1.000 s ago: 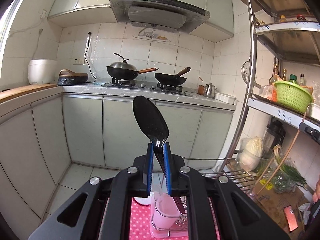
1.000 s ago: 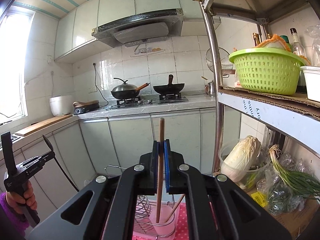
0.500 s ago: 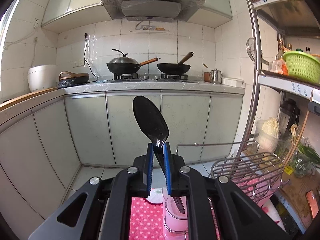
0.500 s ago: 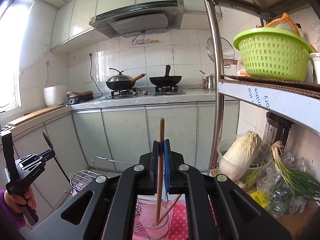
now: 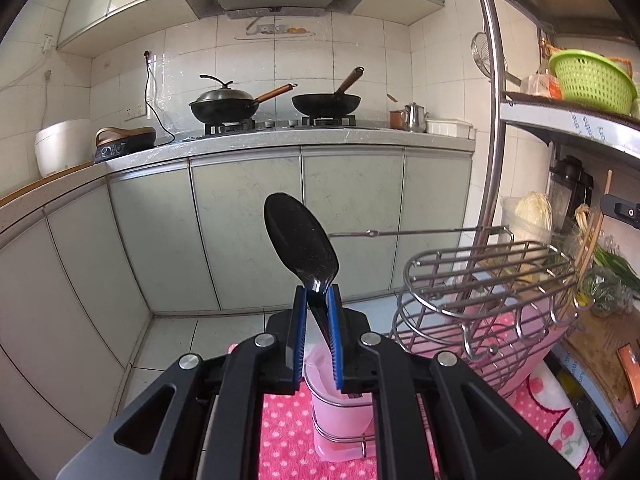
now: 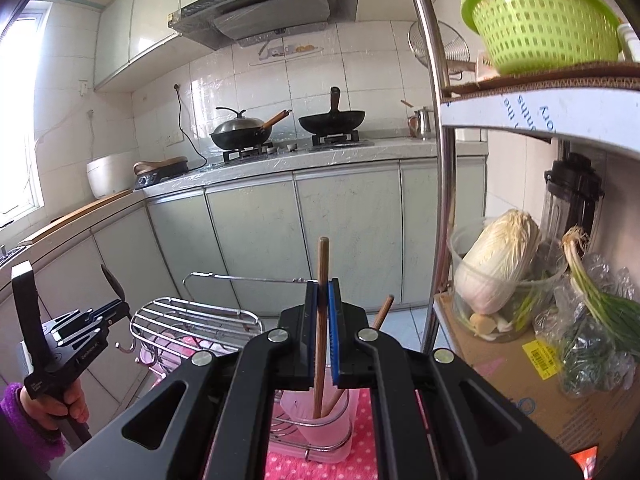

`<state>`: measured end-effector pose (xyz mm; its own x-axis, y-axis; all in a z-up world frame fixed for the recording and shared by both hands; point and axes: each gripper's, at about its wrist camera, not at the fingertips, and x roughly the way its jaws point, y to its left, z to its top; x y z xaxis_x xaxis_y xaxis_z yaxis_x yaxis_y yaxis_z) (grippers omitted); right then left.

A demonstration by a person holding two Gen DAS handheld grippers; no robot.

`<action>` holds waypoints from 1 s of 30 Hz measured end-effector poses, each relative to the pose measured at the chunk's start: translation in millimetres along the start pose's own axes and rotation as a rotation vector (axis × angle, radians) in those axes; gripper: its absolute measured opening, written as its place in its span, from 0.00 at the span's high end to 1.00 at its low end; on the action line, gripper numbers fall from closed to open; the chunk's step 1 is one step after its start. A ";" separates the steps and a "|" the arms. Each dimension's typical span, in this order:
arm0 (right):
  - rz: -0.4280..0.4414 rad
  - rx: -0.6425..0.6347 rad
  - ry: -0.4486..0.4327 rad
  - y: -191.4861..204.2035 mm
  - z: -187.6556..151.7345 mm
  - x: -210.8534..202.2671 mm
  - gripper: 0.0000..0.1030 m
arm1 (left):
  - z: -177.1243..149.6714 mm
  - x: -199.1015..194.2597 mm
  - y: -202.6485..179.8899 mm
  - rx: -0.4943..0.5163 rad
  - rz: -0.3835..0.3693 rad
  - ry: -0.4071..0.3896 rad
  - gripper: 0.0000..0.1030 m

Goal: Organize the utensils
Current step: 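Lower the black spoon into the pink cup with the left tool while the right tool inserts the chopstick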

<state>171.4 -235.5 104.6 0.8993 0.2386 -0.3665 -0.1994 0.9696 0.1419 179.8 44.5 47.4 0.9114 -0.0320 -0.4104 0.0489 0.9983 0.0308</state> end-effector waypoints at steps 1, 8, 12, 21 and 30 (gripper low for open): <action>0.001 0.002 0.006 -0.3 -2.8 0.7 0.95 | -2.2 1.4 -1.0 0.001 -0.006 0.005 0.90; 0.003 0.025 0.048 -3.7 -20.8 4.9 0.95 | -14.9 9.8 -9.2 0.040 -0.009 0.039 0.90; 0.006 0.041 0.061 -6.8 -28.0 5.9 0.95 | -20.5 11.9 -9.8 0.039 -0.012 0.056 0.90; 0.012 0.043 0.065 -6.6 -29.6 1.7 0.95 | -27.9 15.2 -9.1 0.034 -0.011 0.092 0.90; 0.011 0.045 0.078 -7.8 -29.8 -2.3 0.94 | -31.2 12.7 -7.5 0.019 -0.017 0.125 0.75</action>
<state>159.3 -242.0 76.9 0.8636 0.2549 -0.4349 -0.1901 0.9637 0.1872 178.2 38.1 13.6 0.8521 -0.0418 -0.5218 0.0731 0.9965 0.0396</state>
